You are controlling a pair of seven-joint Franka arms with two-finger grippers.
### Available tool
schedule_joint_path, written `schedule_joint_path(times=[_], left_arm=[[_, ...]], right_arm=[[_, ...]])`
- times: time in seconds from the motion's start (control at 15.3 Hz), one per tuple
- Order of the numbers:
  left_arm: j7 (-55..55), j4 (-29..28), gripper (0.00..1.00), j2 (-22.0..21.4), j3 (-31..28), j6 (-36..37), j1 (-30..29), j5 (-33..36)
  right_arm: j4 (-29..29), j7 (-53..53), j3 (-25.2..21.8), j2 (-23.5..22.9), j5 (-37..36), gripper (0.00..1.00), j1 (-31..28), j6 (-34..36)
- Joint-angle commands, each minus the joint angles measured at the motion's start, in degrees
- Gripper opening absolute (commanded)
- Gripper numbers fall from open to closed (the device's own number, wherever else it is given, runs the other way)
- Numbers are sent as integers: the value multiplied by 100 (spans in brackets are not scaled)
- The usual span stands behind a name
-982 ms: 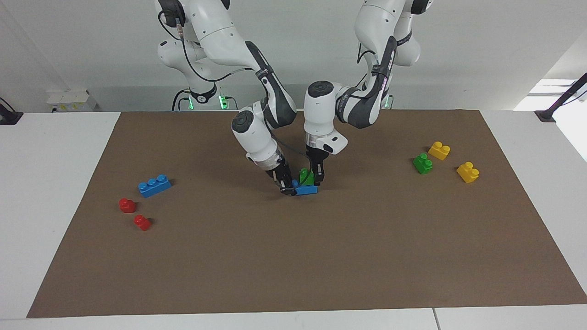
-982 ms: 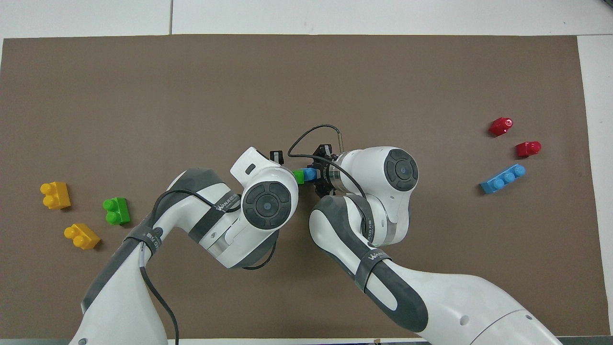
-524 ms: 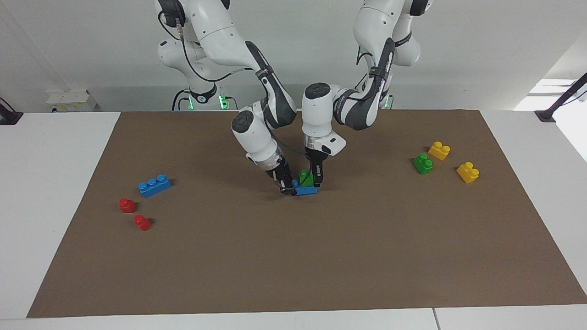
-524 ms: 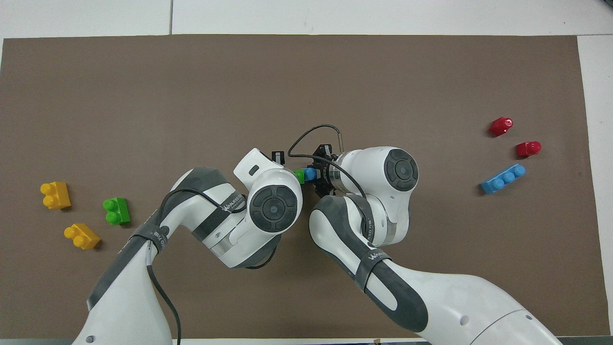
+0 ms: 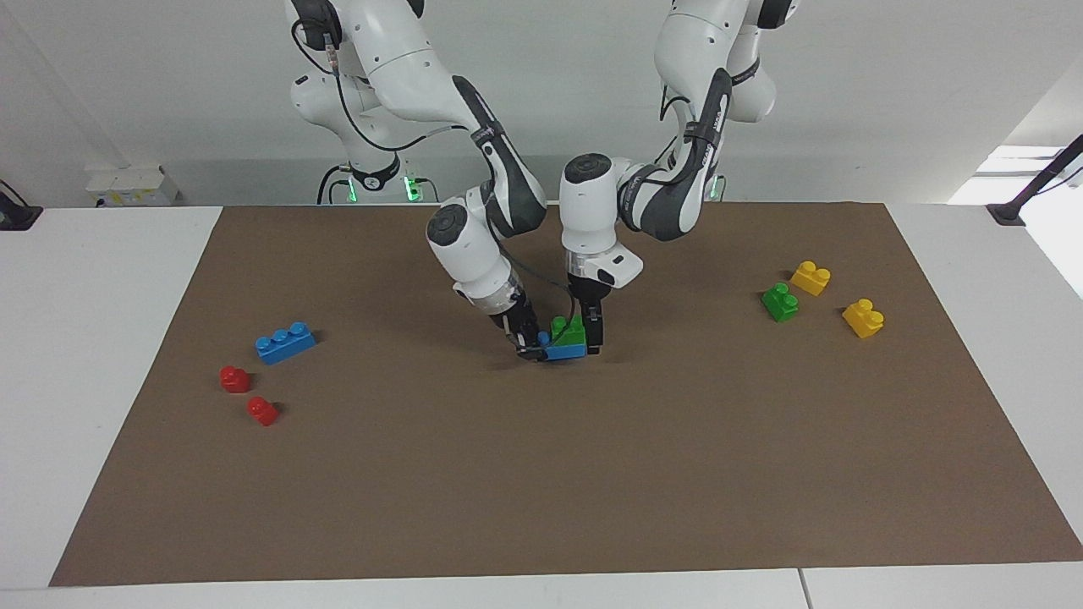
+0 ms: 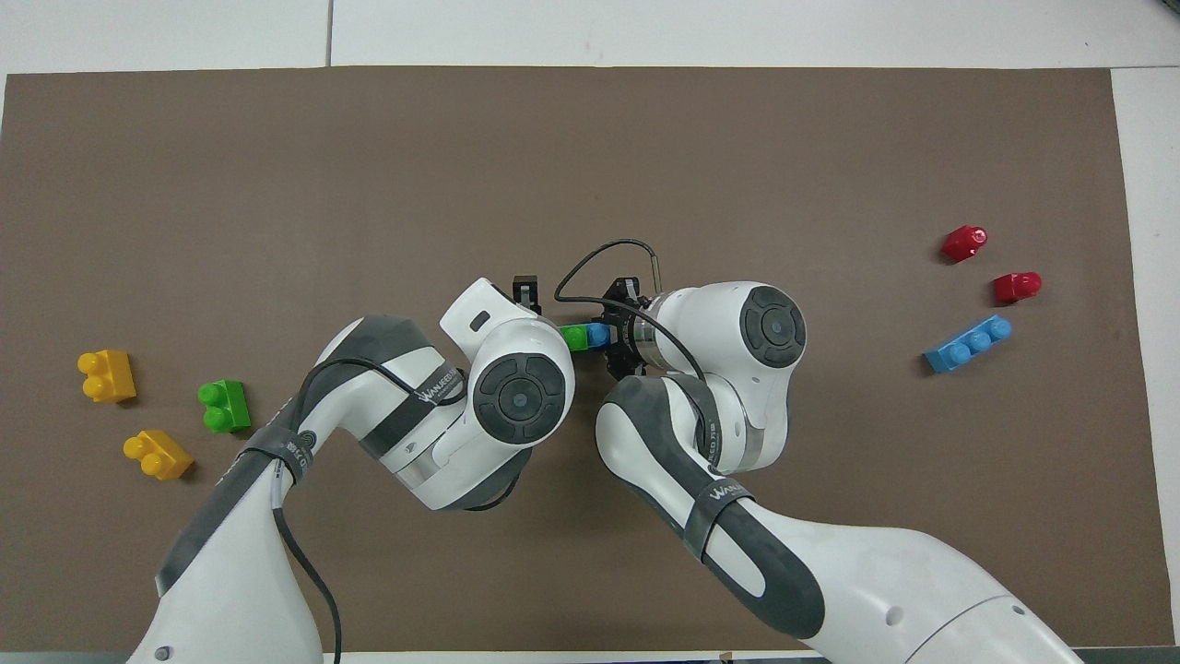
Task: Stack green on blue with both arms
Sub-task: 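Move the green block over the blue block held by the right gripper, then press the green block onto blue, then open both grippers and withdraw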
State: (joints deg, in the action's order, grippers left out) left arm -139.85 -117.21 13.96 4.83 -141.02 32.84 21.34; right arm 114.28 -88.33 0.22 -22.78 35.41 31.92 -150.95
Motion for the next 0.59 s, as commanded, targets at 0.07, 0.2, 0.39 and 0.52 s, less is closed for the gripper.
schedule_joint_path(times=[0.07, 0.2, 0.39, 0.52], left_arm=[[439, -39, 100, -288, 1, 171, -260, 124], [852, -39, 100, -359, 1, 277, -322, 116], [1651, -30, 100, -438, 1, 409, -532, 116], [2213, -39, 100, -473, 18, 462, -743, 116]], right_arm=[[148, 317, -4, -156, 124, 11, -168, -66], [121, 317, -4, -156, 124, 51, -230, -31], [8, 264, 4, -156, 167, 78, -300, 126], [-133, 264, -4, -139, 203, 84, -344, 355]])
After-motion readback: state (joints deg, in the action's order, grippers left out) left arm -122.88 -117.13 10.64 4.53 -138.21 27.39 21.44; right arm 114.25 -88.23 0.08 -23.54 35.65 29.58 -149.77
